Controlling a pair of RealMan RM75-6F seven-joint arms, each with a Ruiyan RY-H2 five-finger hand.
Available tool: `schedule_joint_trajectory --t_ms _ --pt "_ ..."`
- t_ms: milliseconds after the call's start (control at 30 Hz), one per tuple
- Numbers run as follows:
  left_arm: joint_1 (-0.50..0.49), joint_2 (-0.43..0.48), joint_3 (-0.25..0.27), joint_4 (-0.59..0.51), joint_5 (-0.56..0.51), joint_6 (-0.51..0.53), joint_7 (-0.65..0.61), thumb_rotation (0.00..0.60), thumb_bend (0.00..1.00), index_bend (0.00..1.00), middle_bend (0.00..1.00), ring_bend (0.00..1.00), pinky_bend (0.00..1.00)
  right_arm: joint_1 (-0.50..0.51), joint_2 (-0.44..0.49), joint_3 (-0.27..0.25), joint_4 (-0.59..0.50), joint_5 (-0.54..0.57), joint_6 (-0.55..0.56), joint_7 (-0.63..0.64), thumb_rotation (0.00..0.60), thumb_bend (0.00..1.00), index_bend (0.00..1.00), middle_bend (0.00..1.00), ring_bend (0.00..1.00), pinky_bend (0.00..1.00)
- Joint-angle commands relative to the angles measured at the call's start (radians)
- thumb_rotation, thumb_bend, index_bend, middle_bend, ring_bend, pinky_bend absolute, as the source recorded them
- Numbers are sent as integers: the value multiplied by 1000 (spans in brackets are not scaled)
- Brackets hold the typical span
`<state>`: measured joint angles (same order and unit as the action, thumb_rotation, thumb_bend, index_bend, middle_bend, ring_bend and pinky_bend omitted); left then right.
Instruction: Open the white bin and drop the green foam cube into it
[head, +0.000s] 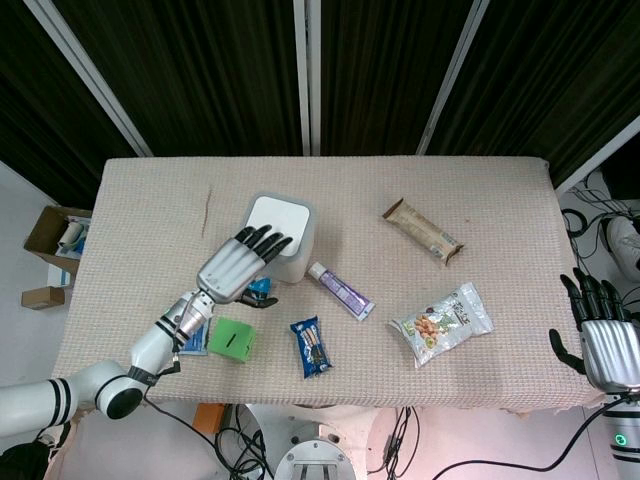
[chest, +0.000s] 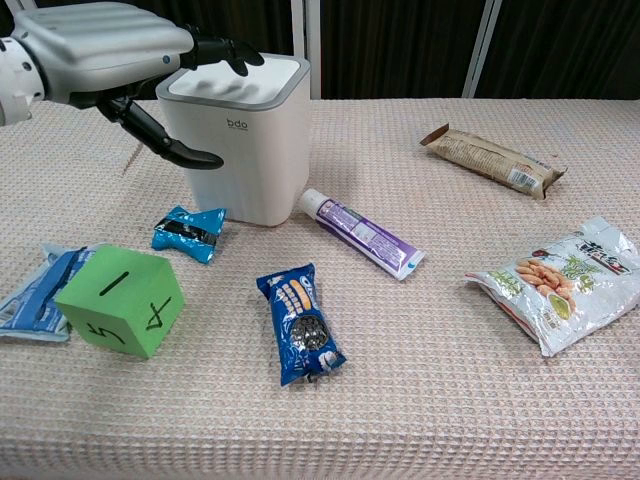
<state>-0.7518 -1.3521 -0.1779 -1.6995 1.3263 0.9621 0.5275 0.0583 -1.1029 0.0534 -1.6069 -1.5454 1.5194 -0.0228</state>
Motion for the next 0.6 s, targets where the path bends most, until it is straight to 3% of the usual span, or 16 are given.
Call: schedule_joint_trajectory --t_ms 33,433,600 --pt "-2 1 4 -1 -1 4 5 285 157 66 138 81 206 1 -5 1 10 -13 10 11 600 339 0 0 0 0" --pt "-10 -1 22 20 -23 15 8 286 157 66 156 81 206 3 -20 -1 31 -16 8 22 600 341 0 0 0 0" --pt "-13 -1 35 28 -14 13 -6 338 157 67 221 81 205 4 -26 -2 38 -14 5 22 600 343 0 0 0 0"
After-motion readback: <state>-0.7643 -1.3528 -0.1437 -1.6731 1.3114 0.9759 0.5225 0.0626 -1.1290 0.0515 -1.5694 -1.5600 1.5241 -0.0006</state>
